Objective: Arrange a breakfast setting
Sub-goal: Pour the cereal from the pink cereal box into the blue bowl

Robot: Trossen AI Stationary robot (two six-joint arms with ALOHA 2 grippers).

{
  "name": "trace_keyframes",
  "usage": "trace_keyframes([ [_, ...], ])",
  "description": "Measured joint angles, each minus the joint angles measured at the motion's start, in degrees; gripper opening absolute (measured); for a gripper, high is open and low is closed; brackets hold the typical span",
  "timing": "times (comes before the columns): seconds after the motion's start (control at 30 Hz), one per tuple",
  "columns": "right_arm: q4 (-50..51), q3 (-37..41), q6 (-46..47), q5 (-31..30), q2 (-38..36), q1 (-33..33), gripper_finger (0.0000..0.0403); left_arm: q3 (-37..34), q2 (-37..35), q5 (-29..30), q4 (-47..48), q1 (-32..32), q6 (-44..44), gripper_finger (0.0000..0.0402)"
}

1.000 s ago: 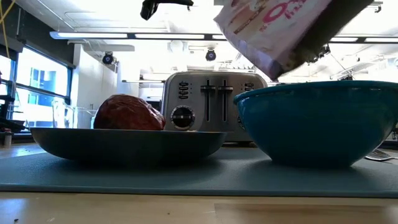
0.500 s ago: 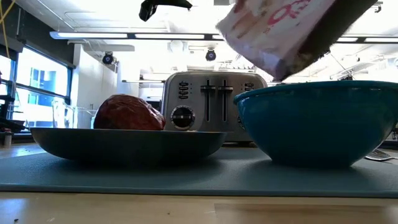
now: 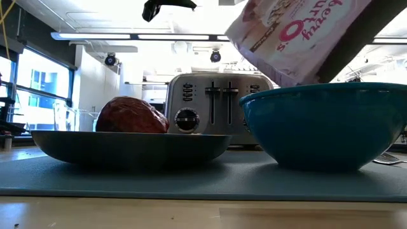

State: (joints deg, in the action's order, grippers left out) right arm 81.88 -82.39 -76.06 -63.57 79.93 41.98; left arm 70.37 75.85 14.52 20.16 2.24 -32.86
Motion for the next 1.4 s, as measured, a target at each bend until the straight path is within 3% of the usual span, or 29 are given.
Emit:
trace_keyframes([
  [0.13, -1.7, 0.0, -1.2, -2.8, 0.1, 0.0, 0.0000, 0.0, 0.0, 0.0, 0.0, 0.0, -0.1, 0.0090],
  [0.6, -2.8, 0.0, -3.0, 1.0, 1.0, -0.4, 0.0000, 0.0, 0.0, 0.0, -0.3, 0.0, 0.0, 0.0090],
  [1.03, -4.4, 0.0, -3.7, -2.3, 1.7, -0.7, 0.0000, 0.0, 0.0, 0.0, -0.2, 0.0, 0.0, 0.0090],
  [1.17, -5.5, 0.0, -3.8, -0.9, 1.9, -0.7, 0.0000, 0.0, 0.0, 0.0, -0.2, 0.0, 0.0, 0.0090],
  [1.4, -2.9, 0.0, -0.8, -6.8, 1.6, -1.6, 0.0000, 0.0, 0.0, 0.0, -0.2, 0.0, 0.0, 0.0090],
])
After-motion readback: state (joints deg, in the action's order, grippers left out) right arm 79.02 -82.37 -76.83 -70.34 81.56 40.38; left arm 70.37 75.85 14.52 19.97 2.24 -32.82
